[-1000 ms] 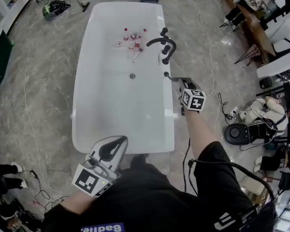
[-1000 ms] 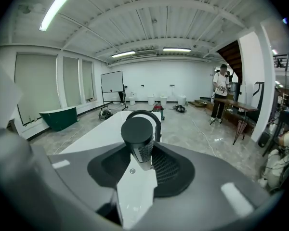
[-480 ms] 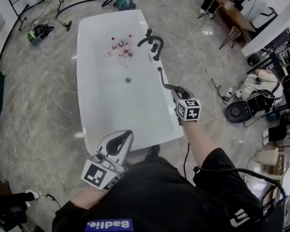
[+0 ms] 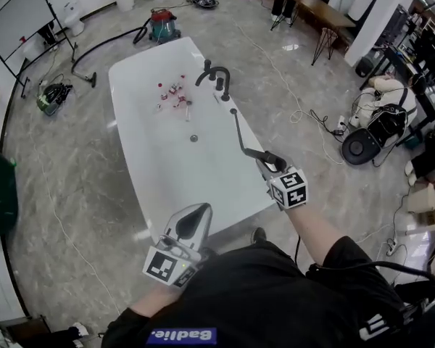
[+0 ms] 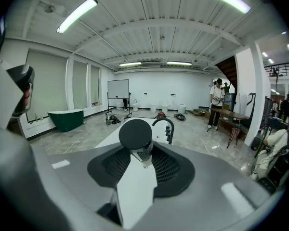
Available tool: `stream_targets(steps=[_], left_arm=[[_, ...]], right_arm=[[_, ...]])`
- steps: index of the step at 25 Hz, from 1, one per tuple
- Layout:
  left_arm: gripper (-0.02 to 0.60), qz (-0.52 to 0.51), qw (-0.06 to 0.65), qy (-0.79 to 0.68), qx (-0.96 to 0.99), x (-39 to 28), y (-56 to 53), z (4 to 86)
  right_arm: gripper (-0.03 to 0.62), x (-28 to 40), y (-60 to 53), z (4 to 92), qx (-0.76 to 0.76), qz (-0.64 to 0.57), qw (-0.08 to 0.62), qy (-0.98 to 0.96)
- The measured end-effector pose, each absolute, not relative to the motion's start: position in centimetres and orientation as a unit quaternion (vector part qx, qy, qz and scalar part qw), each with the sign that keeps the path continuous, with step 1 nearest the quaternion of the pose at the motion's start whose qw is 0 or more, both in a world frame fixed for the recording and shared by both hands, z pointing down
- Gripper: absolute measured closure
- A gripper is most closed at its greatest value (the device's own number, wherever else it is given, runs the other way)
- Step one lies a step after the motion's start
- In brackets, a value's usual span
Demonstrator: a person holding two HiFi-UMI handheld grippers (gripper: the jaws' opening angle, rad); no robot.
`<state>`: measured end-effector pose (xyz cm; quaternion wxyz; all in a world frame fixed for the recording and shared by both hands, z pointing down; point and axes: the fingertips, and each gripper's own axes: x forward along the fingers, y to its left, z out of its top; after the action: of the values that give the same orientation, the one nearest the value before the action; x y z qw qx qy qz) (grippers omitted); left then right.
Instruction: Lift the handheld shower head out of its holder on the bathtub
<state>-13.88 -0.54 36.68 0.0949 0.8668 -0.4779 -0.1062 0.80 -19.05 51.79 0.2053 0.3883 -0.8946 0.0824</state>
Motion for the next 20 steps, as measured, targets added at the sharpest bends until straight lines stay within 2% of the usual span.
stream_targets(steps=[6, 20], left_arm=[[0.577, -0.093, 0.090, -0.486, 0.864, -11.9, -0.1, 35.4], [0.577, -0.065, 0.101, -0.442, 0.889, -0.9, -1.1, 36.1]], right_arm=[[0.462, 2.3, -13.8, 49.3, 0.363, 0.086, 0.189, -0.908], [0.462, 8.8, -7.5, 45.1, 0.296, 0.063, 0.155, -0.940]])
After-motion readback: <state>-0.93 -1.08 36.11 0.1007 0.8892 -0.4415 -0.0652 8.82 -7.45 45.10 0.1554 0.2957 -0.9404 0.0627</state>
